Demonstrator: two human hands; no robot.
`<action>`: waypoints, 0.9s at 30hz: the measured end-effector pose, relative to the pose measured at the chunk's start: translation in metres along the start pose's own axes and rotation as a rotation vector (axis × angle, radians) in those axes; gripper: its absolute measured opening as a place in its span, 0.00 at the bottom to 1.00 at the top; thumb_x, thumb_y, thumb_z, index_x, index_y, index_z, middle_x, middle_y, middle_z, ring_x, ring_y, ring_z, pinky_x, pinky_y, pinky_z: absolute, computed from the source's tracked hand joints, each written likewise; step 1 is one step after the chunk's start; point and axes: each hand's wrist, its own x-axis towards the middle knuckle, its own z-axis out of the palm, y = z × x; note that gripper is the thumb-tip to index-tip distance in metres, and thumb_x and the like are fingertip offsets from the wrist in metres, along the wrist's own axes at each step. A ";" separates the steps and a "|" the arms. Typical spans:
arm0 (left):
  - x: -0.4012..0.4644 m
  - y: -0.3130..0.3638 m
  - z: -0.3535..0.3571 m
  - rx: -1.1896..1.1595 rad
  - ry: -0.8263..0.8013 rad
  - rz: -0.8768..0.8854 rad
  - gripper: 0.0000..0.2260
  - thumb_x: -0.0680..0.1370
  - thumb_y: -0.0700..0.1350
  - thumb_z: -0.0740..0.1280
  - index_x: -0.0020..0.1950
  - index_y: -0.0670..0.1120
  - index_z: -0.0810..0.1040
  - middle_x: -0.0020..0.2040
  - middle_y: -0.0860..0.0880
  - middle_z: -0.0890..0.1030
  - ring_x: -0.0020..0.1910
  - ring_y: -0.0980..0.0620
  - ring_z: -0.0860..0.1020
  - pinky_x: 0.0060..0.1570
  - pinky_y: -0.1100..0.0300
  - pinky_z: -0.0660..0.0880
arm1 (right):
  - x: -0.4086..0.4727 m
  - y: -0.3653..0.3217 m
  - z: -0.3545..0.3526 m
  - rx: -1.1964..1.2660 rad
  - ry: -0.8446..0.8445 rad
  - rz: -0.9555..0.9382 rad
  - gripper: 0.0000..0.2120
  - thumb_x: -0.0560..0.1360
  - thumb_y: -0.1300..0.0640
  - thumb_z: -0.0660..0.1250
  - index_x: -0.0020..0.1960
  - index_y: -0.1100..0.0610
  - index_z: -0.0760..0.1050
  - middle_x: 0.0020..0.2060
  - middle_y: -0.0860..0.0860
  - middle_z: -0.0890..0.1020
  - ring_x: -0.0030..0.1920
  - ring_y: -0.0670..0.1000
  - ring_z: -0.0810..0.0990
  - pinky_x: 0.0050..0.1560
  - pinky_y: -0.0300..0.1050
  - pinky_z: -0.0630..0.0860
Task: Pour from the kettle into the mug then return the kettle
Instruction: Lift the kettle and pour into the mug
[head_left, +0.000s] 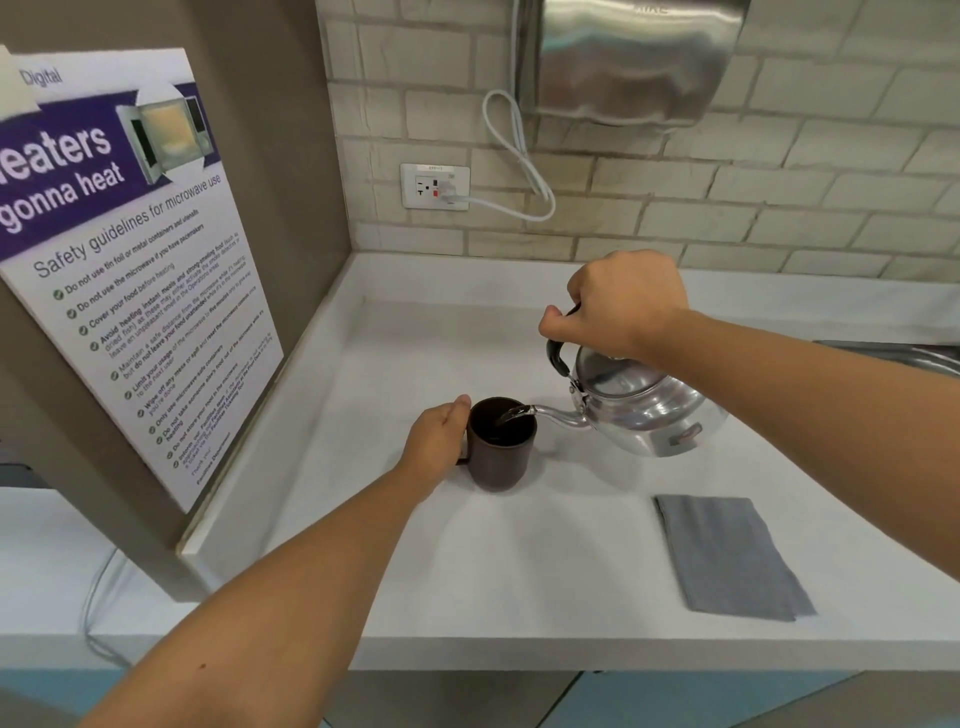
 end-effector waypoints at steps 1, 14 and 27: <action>0.000 0.000 0.000 0.006 0.001 -0.001 0.20 0.81 0.55 0.56 0.35 0.43 0.68 0.33 0.45 0.68 0.36 0.47 0.70 0.53 0.43 0.76 | 0.001 0.000 -0.001 -0.003 0.000 -0.004 0.24 0.68 0.40 0.58 0.24 0.56 0.60 0.18 0.50 0.62 0.21 0.53 0.60 0.26 0.39 0.57; 0.001 0.000 -0.001 -0.026 -0.006 -0.025 0.20 0.80 0.55 0.56 0.34 0.44 0.68 0.30 0.49 0.69 0.33 0.49 0.71 0.52 0.46 0.78 | 0.005 0.001 -0.011 -0.036 -0.008 -0.045 0.24 0.68 0.40 0.58 0.23 0.55 0.59 0.18 0.49 0.61 0.21 0.51 0.58 0.26 0.38 0.56; -0.001 0.001 0.000 -0.028 0.009 -0.016 0.21 0.80 0.54 0.56 0.30 0.45 0.65 0.29 0.49 0.68 0.32 0.49 0.70 0.49 0.47 0.78 | 0.009 0.000 -0.015 -0.094 -0.013 -0.089 0.24 0.68 0.39 0.57 0.22 0.55 0.62 0.18 0.49 0.64 0.21 0.52 0.61 0.26 0.39 0.58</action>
